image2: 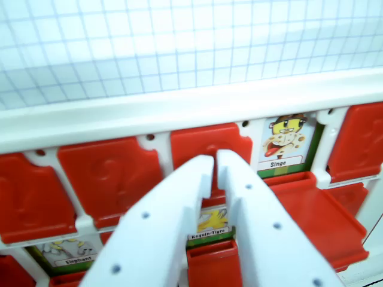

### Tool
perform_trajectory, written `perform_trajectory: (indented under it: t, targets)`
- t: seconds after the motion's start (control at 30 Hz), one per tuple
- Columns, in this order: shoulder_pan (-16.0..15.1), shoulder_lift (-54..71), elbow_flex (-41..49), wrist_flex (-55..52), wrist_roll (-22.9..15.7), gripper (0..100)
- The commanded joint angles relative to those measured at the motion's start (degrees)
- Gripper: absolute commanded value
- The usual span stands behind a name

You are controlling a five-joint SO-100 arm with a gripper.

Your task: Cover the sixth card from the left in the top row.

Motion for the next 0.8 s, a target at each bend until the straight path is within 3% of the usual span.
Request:
perform_trajectory:
  t: [0.0, 0.3, 0.77]
  targets:
    - [-1.14, 3.08, -6.68, -1.58, 0.26, 0]
    - [-1.14, 9.58, -2.46, 0.7, 0.26, 0]
    - [-2.64, 29.36, 6.15, 18.63, -2.72, 0]
